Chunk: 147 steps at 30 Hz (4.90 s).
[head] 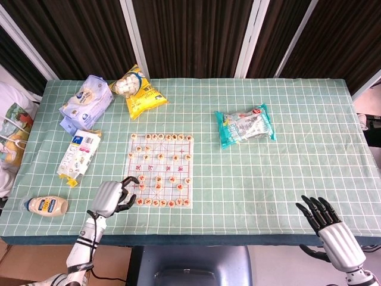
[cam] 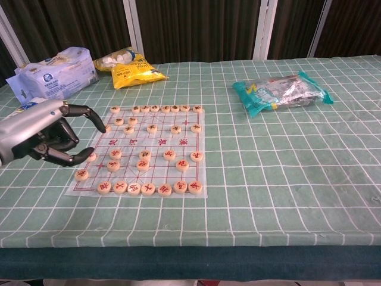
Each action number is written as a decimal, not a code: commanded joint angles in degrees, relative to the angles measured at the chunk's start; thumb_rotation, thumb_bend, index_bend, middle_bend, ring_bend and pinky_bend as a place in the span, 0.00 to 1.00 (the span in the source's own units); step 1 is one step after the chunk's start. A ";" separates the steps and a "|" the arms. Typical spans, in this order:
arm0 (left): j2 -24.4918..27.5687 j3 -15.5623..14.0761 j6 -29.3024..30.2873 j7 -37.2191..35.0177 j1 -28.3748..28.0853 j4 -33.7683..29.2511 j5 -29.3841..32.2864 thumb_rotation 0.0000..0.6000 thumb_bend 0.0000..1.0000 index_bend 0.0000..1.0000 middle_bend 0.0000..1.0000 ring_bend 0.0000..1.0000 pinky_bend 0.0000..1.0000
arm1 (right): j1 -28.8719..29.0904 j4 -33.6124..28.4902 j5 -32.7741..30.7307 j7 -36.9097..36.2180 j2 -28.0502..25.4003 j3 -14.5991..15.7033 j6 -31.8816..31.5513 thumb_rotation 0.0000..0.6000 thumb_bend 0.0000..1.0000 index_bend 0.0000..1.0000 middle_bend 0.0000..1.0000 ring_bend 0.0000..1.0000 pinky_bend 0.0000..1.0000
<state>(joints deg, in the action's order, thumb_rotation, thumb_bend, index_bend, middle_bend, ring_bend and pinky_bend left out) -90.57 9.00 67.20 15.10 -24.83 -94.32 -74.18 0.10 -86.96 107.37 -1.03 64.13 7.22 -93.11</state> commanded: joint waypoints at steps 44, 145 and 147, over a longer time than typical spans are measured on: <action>-16.04 1.29 -3.11 7.18 -6.50 24.51 7.37 1.00 0.37 0.44 1.00 1.00 1.00 | -0.66 0.84 -0.44 -2.11 -0.66 0.10 -1.57 1.00 0.25 0.00 0.00 0.00 0.00; -22.64 6.24 -2.28 20.37 -14.98 24.06 16.12 1.00 0.37 0.51 1.00 1.00 1.00 | -0.84 1.70 -0.49 -5.11 -1.65 0.64 -2.04 1.00 0.25 0.00 0.00 0.00 0.00; -22.73 6.30 -2.43 20.42 -15.05 24.57 16.39 1.00 0.37 0.50 1.00 1.00 1.00 | -0.88 1.77 -0.47 -5.19 -1.65 0.67 -2.10 1.00 0.25 0.00 0.00 0.00 0.00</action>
<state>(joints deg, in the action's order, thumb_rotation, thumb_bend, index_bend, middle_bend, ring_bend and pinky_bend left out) -113.25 15.28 64.83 35.48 -39.84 -69.87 -57.89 -0.78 -85.19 106.91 -6.22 62.47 7.89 -95.21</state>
